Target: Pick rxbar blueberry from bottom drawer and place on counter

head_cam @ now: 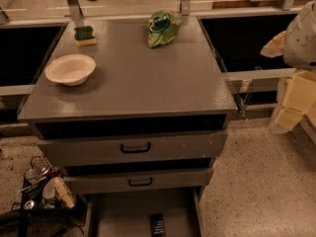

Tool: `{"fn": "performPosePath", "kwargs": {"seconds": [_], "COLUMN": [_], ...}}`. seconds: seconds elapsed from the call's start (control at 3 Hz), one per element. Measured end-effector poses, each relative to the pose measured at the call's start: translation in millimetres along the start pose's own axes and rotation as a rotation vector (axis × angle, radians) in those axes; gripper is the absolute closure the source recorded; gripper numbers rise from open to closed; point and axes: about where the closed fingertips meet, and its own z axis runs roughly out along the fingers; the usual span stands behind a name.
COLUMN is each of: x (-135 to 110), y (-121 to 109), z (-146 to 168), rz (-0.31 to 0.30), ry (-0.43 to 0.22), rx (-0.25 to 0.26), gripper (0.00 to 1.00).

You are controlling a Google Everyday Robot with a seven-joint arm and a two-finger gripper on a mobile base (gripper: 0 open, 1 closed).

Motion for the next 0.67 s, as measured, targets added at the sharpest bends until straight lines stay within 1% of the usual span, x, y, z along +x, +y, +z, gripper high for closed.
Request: {"fn": "performPosePath", "kwargs": {"seconds": [0.33,0.67], "x": [0.3,0.3], "y": [9.0,9.0], "z": [7.6,7.6], "rz": [0.005,0.005], "ry": [0.007,0.007], "rx": [-0.041,-0.041], "gripper": [0.00,0.00]}}
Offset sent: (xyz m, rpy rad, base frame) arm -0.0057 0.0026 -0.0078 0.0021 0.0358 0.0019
